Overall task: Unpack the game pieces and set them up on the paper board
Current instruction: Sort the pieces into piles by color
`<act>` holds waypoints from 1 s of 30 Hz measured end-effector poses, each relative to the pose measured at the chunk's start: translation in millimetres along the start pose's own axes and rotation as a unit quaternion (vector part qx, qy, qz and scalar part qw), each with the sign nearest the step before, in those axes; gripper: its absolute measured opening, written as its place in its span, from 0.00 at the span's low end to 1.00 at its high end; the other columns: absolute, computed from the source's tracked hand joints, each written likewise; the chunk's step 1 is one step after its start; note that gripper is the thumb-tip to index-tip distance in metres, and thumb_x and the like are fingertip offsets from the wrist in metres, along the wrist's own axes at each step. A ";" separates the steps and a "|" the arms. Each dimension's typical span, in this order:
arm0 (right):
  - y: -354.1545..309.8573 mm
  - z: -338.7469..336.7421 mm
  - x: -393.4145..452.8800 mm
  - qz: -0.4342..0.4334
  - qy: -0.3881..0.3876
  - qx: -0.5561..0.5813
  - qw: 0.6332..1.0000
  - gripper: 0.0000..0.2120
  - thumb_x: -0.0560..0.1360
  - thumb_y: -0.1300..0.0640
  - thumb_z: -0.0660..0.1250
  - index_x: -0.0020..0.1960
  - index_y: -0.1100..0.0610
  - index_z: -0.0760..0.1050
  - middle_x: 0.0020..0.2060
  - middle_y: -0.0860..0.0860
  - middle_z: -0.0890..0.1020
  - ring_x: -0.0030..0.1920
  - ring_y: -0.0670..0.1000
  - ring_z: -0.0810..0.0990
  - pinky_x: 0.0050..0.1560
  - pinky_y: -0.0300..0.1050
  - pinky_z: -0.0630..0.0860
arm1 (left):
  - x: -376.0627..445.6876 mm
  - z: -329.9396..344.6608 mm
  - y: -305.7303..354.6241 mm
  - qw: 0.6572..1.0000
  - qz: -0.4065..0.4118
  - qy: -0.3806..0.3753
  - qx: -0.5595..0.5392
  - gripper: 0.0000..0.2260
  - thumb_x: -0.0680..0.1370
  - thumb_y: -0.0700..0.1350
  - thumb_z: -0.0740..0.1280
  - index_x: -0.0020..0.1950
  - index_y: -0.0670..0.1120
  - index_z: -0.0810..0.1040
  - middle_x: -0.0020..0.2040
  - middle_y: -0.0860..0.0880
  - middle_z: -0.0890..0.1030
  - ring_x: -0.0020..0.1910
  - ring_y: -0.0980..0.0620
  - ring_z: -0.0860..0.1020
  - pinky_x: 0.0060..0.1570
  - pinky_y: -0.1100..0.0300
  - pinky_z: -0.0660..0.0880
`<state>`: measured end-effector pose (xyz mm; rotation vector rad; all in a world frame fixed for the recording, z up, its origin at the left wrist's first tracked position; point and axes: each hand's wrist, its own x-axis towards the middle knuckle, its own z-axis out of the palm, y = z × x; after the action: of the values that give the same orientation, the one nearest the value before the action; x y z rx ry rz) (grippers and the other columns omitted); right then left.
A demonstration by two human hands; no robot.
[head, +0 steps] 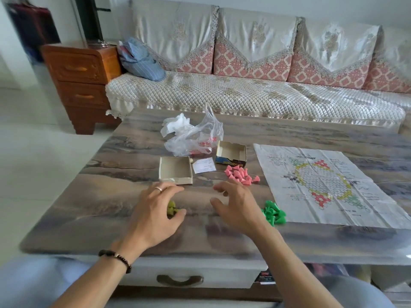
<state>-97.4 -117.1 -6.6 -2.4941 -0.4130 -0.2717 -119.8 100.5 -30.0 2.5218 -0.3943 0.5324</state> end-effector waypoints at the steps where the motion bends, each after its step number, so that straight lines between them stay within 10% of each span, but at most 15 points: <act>1: -7.2 10.1 1.8 -0.015 -0.013 0.004 1.000 0.17 0.71 0.54 0.68 0.60 0.55 0.78 0.52 0.51 0.79 0.53 0.51 0.76 0.54 0.43 0.72 | -2.5 -5.3 -10.8 1.000 -0.013 -0.002 0.009 0.24 0.68 0.55 0.69 0.62 0.49 0.76 0.59 0.54 0.76 0.60 0.52 0.72 0.60 0.54 0.69; 7: -32.0 60.6 9.4 -0.064 -0.108 -0.061 0.990 0.30 0.71 0.42 0.64 0.70 0.51 0.65 0.62 0.48 0.73 0.63 0.51 0.68 0.63 0.48 0.66 | 1.5 -18.2 -57.0 0.983 -0.050 -0.174 -0.019 0.33 0.73 0.50 0.69 0.75 0.55 0.59 0.73 0.56 0.65 0.73 0.55 0.61 0.68 0.63 0.59; 19: -42.5 97.3 36.8 -0.173 -0.112 -0.056 0.977 0.27 0.75 0.40 0.62 0.69 0.51 0.67 0.63 0.46 0.75 0.64 0.50 0.70 0.65 0.48 0.66 | -4.4 -17.1 -80.9 0.991 -0.052 -0.089 -0.086 0.15 0.72 0.48 0.73 0.53 0.60 0.71 0.50 0.63 0.76 0.48 0.62 0.75 0.46 0.66 0.72; 30: -38.4 100.9 43.6 -0.203 -0.067 -0.126 0.969 0.16 0.76 0.43 0.59 0.60 0.46 0.74 0.52 0.47 0.75 0.51 0.51 0.71 0.51 0.47 0.69 | -0.6 -11.5 -83.8 0.997 0.037 -0.066 -0.004 0.09 0.74 0.46 0.69 0.51 0.52 0.71 0.47 0.58 0.74 0.50 0.56 0.72 0.48 0.56 0.72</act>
<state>-60.2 -18.2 -55.5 -2.6646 -1.0070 -0.3335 -92.1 175.5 -57.7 2.5500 -0.5403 0.3911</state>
